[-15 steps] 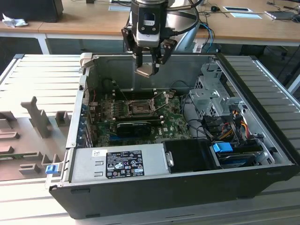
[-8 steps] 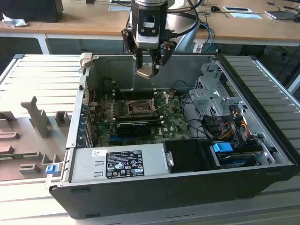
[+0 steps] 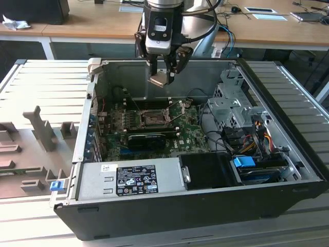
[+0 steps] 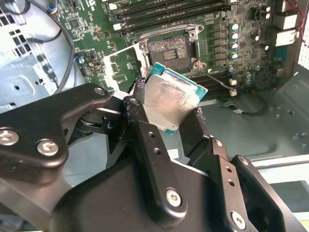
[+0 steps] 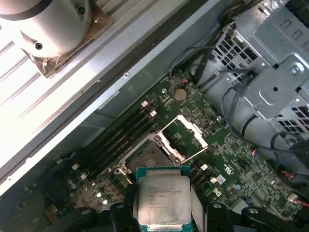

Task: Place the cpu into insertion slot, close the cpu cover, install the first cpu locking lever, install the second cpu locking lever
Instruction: 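Place the cpu into insertion slot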

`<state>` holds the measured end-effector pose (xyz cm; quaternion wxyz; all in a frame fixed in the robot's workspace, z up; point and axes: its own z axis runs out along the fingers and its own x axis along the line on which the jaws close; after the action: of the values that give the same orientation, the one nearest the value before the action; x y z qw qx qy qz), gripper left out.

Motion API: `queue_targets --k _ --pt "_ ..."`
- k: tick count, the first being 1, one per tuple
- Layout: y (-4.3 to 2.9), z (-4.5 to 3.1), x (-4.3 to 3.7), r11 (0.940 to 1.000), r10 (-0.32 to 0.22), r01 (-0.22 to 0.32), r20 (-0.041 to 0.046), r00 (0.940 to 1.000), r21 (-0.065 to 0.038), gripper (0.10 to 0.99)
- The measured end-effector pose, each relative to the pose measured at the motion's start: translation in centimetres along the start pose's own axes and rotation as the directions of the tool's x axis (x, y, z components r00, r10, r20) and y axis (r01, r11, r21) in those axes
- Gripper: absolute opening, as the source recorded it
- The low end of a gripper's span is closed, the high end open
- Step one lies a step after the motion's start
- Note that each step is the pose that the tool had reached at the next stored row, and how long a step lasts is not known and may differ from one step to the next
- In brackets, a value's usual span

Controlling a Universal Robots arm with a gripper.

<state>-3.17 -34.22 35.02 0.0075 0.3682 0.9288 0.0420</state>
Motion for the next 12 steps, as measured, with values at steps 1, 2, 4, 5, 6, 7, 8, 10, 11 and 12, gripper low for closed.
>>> queue_targets --k 1,2,4,5,6,7,8,10,11,12 --pt "0.0 0.02 0.0 0.9999 0.012 -0.012 0.0011 0.9999 0.0 0.529" --pt "0.0 0.04 0.0 0.9996 0.027 -0.027 0.0025 0.9996 0.0 0.529" --pt "-0.01 0.1 0.0 0.997 0.077 -0.077 0.007 0.997 -0.001 0.529" --pt "-0.01 0.13 0.0 0.9943 0.107 -0.106 0.0095 0.9943 -0.002 0.529" --pt "-0.01 0.14 0.0 0.993 0.118 -0.118 0.0105 0.9929 -0.002 0.529" --pt "-0.01 0.16 0.0 0.9913 0.132 -0.132 0.0116 0.9912 -0.002 0.529" --pt "-0.01 0.18 0.0 0.9888 0.149 -0.149 0.013 0.9888 -0.003 0.529" --pt "-0.02 0.22 0.0 0.9829 0.184 -0.184 0.0159 0.9828 -0.004 0.529" --pt "-0.02 0.25 0.0 0.9775 0.211 -0.211 0.0181 0.9774 -0.005 0.529" --pt "-0.02 0.31 -0.01 0.9657 0.26 -0.26 0.022 0.9655 -0.006 0.529"
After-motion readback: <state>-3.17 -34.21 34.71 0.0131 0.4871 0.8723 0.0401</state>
